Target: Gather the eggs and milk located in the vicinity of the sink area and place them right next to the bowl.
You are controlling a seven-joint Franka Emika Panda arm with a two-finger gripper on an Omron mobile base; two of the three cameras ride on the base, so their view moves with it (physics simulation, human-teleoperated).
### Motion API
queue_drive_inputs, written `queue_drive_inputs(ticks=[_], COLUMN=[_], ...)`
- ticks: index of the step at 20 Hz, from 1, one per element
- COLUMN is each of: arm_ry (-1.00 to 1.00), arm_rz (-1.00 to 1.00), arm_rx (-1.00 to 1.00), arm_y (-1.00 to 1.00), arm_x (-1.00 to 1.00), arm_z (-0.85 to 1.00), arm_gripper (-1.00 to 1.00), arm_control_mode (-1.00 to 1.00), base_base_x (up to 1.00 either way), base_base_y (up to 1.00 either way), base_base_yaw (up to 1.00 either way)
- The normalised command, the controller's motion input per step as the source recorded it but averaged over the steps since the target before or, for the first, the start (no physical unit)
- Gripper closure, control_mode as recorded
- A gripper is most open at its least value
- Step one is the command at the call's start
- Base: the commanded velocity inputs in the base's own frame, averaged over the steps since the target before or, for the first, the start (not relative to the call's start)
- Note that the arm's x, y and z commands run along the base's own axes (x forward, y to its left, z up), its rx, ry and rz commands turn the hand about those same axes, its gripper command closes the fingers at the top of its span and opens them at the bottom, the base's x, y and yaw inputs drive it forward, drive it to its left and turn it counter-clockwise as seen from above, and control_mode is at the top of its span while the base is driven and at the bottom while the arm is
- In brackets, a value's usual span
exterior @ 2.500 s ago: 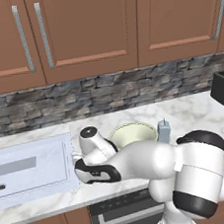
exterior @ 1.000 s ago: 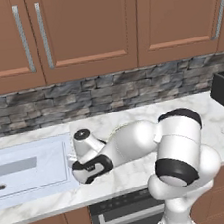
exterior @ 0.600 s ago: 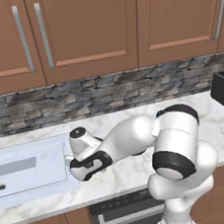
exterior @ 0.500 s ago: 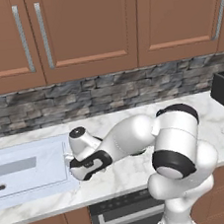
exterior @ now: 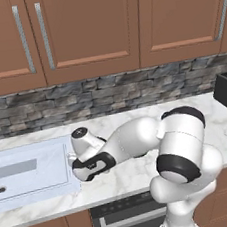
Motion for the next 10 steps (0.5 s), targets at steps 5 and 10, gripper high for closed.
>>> queue_drive_inputs(ticks=[5, 10], arm_ry=[0.00, 0.00], arm_rz=[-0.08, -0.07], arm_rx=[0.00, 0.00], arm_y=[-0.39, -0.38], arm_x=[-0.08, -0.11], arm_z=[0.00, 0.00], arm_gripper=[1.00, 1.00], arm_control_mode=[-1.00, -1.00], base_base_x=[0.00, 0.00], base_base_y=[0.00, 0.00], base_base_yaw=[0.00, 0.00])
